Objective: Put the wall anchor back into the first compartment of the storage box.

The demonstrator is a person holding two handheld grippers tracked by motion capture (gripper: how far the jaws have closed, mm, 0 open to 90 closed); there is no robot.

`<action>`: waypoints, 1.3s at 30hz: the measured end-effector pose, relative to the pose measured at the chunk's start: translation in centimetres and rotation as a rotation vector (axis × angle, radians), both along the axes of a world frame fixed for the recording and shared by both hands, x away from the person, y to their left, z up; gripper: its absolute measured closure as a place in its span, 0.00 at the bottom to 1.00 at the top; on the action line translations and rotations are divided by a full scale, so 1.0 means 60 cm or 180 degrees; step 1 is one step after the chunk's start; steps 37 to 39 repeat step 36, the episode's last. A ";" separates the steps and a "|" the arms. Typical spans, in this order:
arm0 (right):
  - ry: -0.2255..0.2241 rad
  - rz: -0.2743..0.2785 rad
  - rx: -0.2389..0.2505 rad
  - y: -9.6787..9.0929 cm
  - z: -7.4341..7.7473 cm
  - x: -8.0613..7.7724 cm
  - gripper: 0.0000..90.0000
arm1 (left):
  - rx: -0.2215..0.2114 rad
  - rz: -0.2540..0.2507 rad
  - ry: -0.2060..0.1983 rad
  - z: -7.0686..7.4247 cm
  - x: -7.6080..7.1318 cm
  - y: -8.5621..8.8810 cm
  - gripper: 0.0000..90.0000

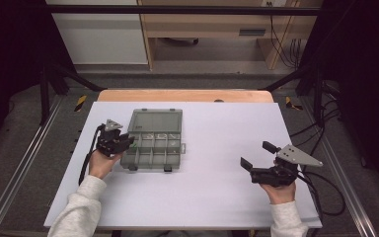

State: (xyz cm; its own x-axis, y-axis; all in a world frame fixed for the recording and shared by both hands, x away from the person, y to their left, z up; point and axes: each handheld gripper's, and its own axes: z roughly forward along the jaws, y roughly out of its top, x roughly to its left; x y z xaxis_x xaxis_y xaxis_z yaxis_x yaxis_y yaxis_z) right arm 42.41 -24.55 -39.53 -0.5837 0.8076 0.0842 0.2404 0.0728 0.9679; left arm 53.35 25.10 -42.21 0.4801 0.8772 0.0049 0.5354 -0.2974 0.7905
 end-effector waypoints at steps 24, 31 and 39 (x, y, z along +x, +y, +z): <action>0.0004 -0.0009 0.0032 -0.006 0.000 -0.001 0.01 | -0.0539 -0.0210 -0.0545 0.039 -0.147 0.023 0.10; 0.0018 -0.0017 0.0049 -0.006 -0.001 -0.002 0.01 | -0.0594 -0.0236 -0.0595 0.035 -0.169 0.034 0.09; 0.0028 -0.0007 0.0039 -0.005 -0.003 -0.001 0.01 | -0.0626 -0.0227 -0.0614 0.036 -0.169 0.041 0.09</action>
